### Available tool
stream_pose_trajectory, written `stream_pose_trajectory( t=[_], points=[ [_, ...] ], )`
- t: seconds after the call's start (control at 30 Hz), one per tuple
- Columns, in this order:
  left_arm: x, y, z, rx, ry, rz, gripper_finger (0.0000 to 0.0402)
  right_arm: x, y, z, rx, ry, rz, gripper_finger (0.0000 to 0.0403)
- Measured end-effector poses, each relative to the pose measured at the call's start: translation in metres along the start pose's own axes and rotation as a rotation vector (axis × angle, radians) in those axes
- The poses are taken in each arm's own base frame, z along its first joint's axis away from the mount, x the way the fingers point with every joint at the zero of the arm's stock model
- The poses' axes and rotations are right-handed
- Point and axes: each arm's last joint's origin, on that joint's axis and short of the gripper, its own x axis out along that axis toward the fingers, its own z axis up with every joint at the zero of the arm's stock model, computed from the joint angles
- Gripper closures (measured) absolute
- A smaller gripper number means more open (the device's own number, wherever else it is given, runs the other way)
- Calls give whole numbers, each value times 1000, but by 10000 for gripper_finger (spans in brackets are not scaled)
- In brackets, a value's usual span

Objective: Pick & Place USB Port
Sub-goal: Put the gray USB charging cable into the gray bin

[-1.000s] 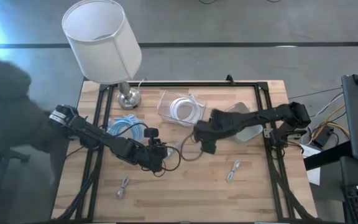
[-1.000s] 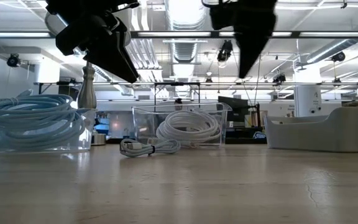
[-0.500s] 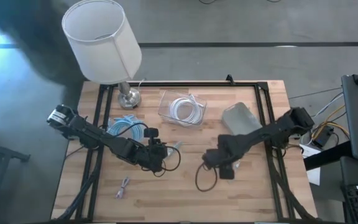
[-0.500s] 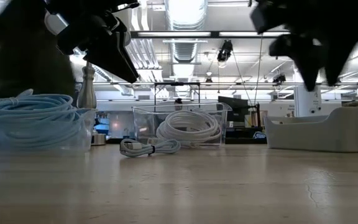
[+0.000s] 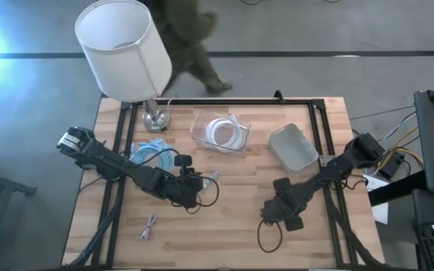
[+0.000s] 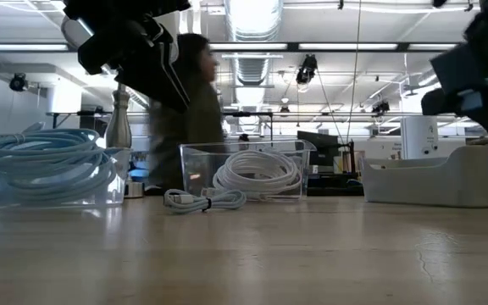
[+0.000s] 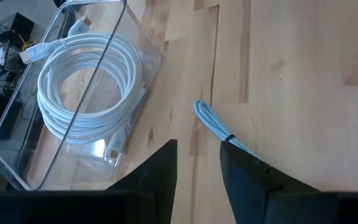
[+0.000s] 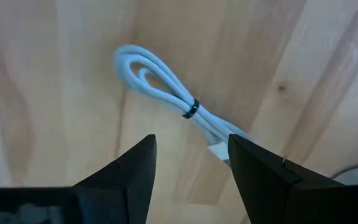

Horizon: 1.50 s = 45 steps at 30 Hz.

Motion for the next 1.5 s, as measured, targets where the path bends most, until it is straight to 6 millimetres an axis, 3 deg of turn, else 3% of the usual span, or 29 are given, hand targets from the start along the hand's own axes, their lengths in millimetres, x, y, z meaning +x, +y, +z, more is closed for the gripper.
stream_pose_trajectory(
  t=[0.23,0.57,0.9,1.13,1.5],
  points=[
    [0,0,0,-10,-1,2,278,22,-4,-6,-24,-29,-68,209],
    [0,1,1,-20,-5,2,278,36,-6,-6,-113,-83,-100,218],
    [0,1,1,-19,-4,3,278,38,-5,-7,-108,-80,-61,309],
    [1,1,1,-17,-3,4,278,21,1,5,-80,-137,-16,375],
    [2,2,1,-12,0,8,278,-28,-6,19,-15,-135,-77,379]
  ],
)
